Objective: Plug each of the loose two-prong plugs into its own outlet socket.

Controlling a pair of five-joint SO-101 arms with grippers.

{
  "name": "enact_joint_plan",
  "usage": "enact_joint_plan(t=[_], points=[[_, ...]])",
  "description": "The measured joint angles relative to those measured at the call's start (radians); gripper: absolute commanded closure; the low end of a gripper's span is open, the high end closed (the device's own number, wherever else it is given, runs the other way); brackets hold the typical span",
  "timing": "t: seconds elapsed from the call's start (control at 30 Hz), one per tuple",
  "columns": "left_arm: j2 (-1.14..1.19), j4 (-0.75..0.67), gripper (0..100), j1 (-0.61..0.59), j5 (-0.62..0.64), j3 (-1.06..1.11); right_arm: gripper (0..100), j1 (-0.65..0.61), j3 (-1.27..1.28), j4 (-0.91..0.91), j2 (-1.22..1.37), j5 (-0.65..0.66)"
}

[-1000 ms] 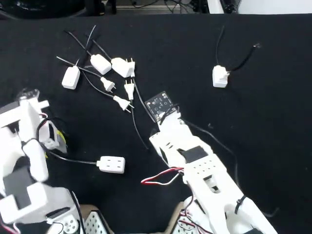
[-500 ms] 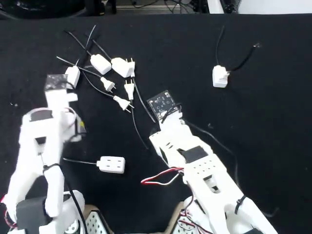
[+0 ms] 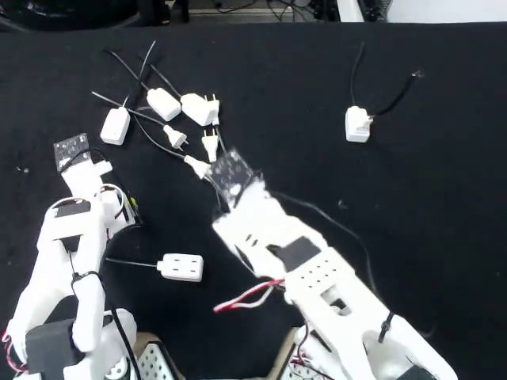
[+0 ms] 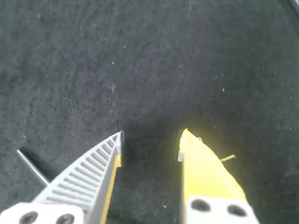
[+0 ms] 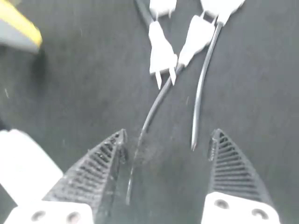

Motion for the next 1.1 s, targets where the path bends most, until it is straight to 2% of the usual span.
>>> enact_joint_plan(t=[0.17,0.37,0.57,0.77,0.83,0.93,1.0,1.1], points=[[0.0,0.0,80,0.002,0.017,0.014,72.7,-0.075,-0.229,0.106,0.072,-0.003],[0.0,0.0,80,0.002,0.018,0.015,72.7,-0.086,-0.439,0.14,0.361,-0.002],[0.0,0.0,80,0.002,0.018,0.015,72.7,-0.023,-0.485,0.14,0.649,-0.002],[0.0,0.0,80,0.002,0.018,0.015,73.2,-0.014,-0.489,0.158,0.744,-0.002],[0.0,0.0,80,0.002,0.018,0.015,80.5,-0.012,-0.491,0.169,0.753,-0.002],[0.0,0.0,80,0.002,0.018,0.015,99.6,-0.008,-0.491,0.201,0.755,0.041],[0.0,0.0,80,0.002,0.018,0.015,94.9,-0.008,-0.491,0.226,0.755,0.087],[0.0,0.0,80,0.002,0.018,0.015,98.9,0.015,-0.491,0.27,0.755,0.123]])
